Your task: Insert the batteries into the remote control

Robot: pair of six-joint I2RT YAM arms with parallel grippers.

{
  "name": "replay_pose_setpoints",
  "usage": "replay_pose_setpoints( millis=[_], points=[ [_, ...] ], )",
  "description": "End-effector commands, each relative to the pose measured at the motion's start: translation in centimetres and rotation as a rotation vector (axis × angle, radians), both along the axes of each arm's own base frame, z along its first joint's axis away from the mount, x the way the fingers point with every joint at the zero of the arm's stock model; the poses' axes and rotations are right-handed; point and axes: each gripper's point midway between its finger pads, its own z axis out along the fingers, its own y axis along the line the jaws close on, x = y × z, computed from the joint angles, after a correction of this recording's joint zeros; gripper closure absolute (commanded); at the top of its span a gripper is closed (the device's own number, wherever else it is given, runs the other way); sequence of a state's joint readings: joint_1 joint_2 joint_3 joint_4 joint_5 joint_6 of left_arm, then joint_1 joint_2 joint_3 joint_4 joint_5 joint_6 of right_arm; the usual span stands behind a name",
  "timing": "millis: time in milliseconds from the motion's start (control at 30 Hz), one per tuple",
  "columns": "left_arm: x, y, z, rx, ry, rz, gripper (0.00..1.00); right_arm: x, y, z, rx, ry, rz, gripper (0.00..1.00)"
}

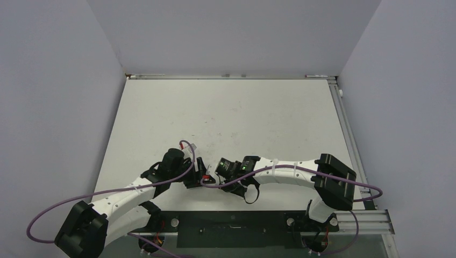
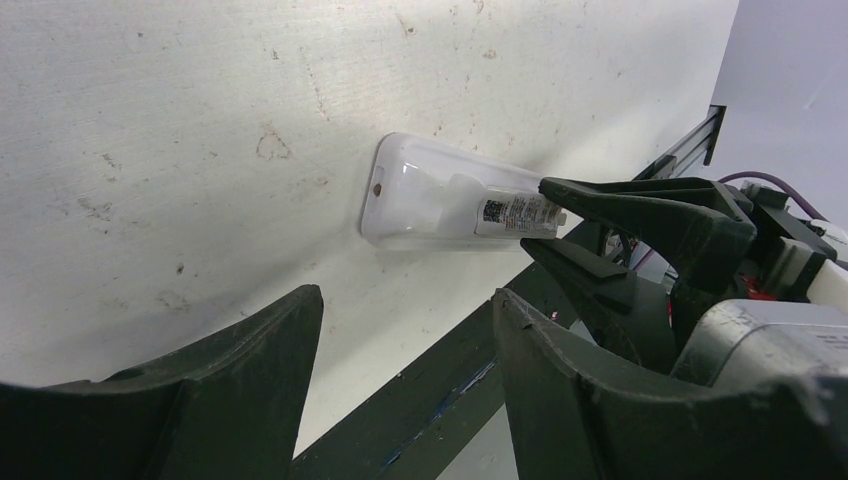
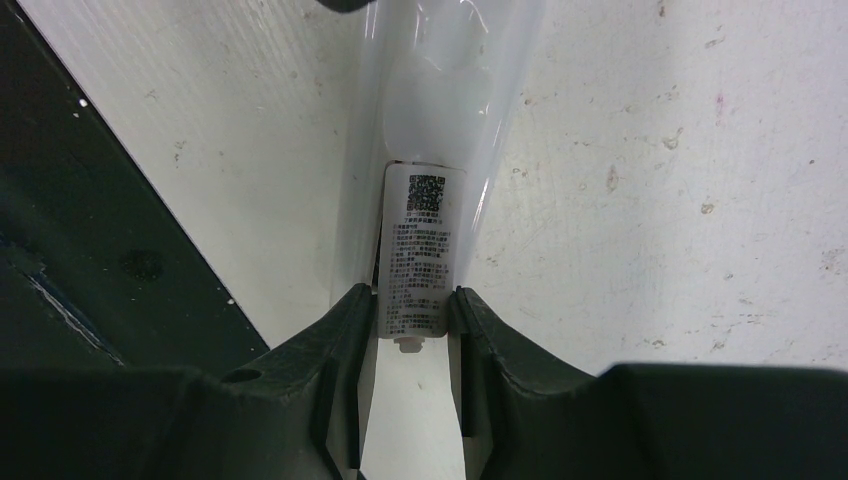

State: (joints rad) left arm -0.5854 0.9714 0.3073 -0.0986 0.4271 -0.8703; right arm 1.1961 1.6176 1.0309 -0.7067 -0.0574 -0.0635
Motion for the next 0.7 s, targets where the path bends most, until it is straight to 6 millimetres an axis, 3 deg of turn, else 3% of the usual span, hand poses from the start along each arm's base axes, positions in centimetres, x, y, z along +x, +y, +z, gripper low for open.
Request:
replay_pose_setpoints(
  millis=[0, 667],
  points=[
    [0.74, -0.53, 0.79, -0.032, -0.05, -0.018, 0.4, 1.09, 2.25, 0.87, 0.072, -0.025, -0.02, 0.74],
    [0.66, -0.58, 0.58, -0.031, -0.043, -0.023, 0.4, 0.9, 2.54, 0.74, 0.079, -0.008, -0.042, 0.73]
  ],
)
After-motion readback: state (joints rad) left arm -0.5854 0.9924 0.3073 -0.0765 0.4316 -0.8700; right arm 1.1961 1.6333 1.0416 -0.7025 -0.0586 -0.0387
